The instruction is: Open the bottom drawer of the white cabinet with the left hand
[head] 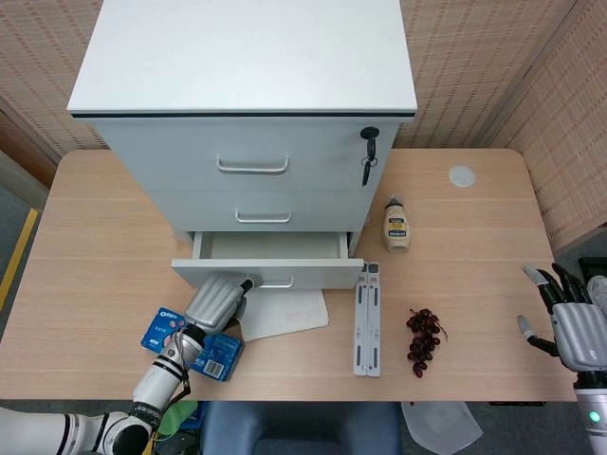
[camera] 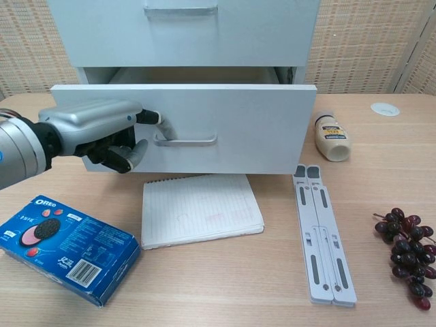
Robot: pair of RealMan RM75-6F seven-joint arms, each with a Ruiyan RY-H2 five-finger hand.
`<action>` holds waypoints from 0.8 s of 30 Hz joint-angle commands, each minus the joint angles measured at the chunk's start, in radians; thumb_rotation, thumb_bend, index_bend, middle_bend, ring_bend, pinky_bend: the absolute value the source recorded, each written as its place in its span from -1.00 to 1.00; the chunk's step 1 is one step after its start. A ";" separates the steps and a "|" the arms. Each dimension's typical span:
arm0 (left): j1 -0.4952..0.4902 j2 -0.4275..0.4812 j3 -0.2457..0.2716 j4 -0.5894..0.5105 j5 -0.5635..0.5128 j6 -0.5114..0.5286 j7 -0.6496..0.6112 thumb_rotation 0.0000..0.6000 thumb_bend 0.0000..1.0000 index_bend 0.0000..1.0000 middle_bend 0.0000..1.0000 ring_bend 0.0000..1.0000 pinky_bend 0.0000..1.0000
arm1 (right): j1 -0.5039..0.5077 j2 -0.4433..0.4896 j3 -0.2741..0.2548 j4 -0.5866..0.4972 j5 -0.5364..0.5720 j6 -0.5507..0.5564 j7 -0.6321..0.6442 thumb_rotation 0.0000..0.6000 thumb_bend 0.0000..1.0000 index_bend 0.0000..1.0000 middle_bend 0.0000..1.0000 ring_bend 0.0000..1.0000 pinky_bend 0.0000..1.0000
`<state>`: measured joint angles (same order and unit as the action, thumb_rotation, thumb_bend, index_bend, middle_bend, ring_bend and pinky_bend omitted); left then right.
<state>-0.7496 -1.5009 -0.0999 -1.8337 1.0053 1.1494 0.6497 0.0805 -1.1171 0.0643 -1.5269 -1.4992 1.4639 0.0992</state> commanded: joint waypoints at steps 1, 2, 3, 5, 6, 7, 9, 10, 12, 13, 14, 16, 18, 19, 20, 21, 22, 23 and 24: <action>0.006 0.004 0.009 -0.015 0.002 0.007 0.008 1.00 0.41 -0.48 1.00 1.00 1.00 | 0.000 -0.001 -0.001 0.001 -0.001 0.000 0.001 1.00 -0.33 -0.79 -0.66 -0.85 -0.79; 0.009 0.006 0.013 -0.022 0.006 0.010 0.011 1.00 0.41 -0.48 1.00 1.00 1.00 | -0.001 -0.002 -0.001 0.002 0.000 0.000 0.001 1.00 -0.33 -0.79 -0.66 -0.85 -0.79; 0.011 0.007 0.015 -0.026 0.008 0.012 0.013 1.00 0.41 -0.48 1.00 1.00 1.00 | -0.001 -0.002 -0.001 0.002 0.000 0.000 0.001 1.00 -0.33 -0.79 -0.66 -0.85 -0.79; 0.014 0.010 0.021 -0.038 0.013 0.017 0.020 1.00 0.41 -0.48 1.00 1.00 1.00 | -0.001 -0.002 -0.001 0.002 -0.001 0.001 0.001 1.00 -0.33 -0.79 -0.66 -0.85 -0.79; 0.016 0.011 0.024 -0.043 0.016 0.019 0.022 1.00 0.41 -0.48 1.00 1.00 1.00 | -0.001 -0.001 -0.001 0.002 -0.001 0.001 0.001 1.00 -0.33 -0.79 -0.66 -0.85 -0.79; 0.018 0.012 0.026 -0.048 0.020 0.022 0.024 1.00 0.41 -0.48 1.00 1.00 1.00 | -0.001 -0.001 -0.001 0.002 -0.001 0.002 0.002 1.00 -0.33 -0.79 -0.66 -0.85 -0.79; 0.023 0.014 0.032 -0.059 0.027 0.028 0.027 1.00 0.41 -0.48 1.00 1.00 1.00 | -0.001 -0.001 -0.001 0.002 -0.002 0.002 0.002 1.00 -0.33 -0.79 -0.66 -0.85 -0.79; 0.025 0.015 0.034 -0.063 0.030 0.031 0.028 1.00 0.41 -0.48 1.00 1.00 1.00 | -0.001 -0.001 -0.001 0.002 -0.002 0.002 0.002 1.00 -0.33 -0.79 -0.66 -0.85 -0.79; 0.030 0.016 0.040 -0.071 0.035 0.035 0.033 1.00 0.41 -0.48 1.00 1.00 1.00 | -0.001 -0.001 -0.002 0.002 -0.003 0.001 0.001 1.00 -0.33 -0.79 -0.66 -0.85 -0.79; 0.032 0.017 0.043 -0.075 0.037 0.036 0.035 1.00 0.41 -0.48 1.00 1.00 1.00 | -0.001 -0.002 -0.002 0.002 -0.003 0.002 0.002 1.00 -0.33 -0.79 -0.66 -0.85 -0.79; 0.034 0.018 0.047 -0.080 0.039 0.038 0.037 1.00 0.41 -0.48 1.00 1.00 1.00 | 0.000 -0.002 -0.001 0.002 -0.004 0.002 0.002 1.00 -0.33 -0.79 -0.66 -0.85 -0.79; 0.038 0.020 0.052 -0.087 0.044 0.041 0.040 1.00 0.41 -0.48 1.00 1.00 1.00 | 0.000 -0.002 -0.001 0.001 -0.004 0.002 0.001 1.00 -0.33 -0.79 -0.66 -0.85 -0.79; 0.043 0.021 0.057 -0.096 0.052 0.045 0.043 1.00 0.41 -0.48 1.00 1.00 1.00 | 0.000 -0.003 -0.002 0.002 -0.004 0.002 0.000 1.00 -0.33 -0.79 -0.66 -0.85 -0.79; 0.046 0.021 0.060 -0.099 0.055 0.047 0.044 1.00 0.41 -0.48 1.00 1.00 1.00 | 0.000 -0.003 -0.002 0.002 -0.004 0.001 0.000 1.00 -0.33 -0.79 -0.66 -0.85 -0.79; 0.049 0.021 0.063 -0.103 0.059 0.049 0.045 1.00 0.41 -0.48 1.00 1.00 1.00 | 0.000 -0.003 -0.002 0.001 -0.004 0.002 0.000 1.00 -0.33 -0.79 -0.66 -0.85 -0.79; 0.051 0.021 0.065 -0.105 0.061 0.050 0.046 1.00 0.41 -0.48 1.00 1.00 1.00 | 0.000 -0.003 -0.002 0.001 -0.004 0.002 0.000 1.00 -0.33 -0.79 -0.66 -0.85 -0.79; 0.053 0.021 0.068 -0.107 0.064 0.051 0.047 1.00 0.41 -0.48 1.00 1.00 1.00 | -0.001 -0.003 -0.002 0.001 -0.004 0.002 0.000 1.00 -0.33 -0.79 -0.66 -0.85 -0.79; 0.055 0.021 0.071 -0.109 0.067 0.052 0.048 1.00 0.41 -0.48 1.00 1.00 1.00 | -0.001 -0.003 -0.002 0.001 -0.004 0.002 -0.001 1.00 -0.33 -0.79 -0.66 -0.85 -0.79; 0.058 0.022 0.075 -0.112 0.071 0.053 0.050 1.00 0.41 -0.48 1.00 1.00 1.00 | -0.001 -0.002 -0.002 0.000 -0.004 0.002 -0.001 1.00 -0.33 -0.79 -0.66 -0.85 -0.79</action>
<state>-0.6930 -1.4795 -0.0265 -1.9447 1.0750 1.2019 0.6989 0.0799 -1.1194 0.0622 -1.5266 -1.5033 1.4661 0.0980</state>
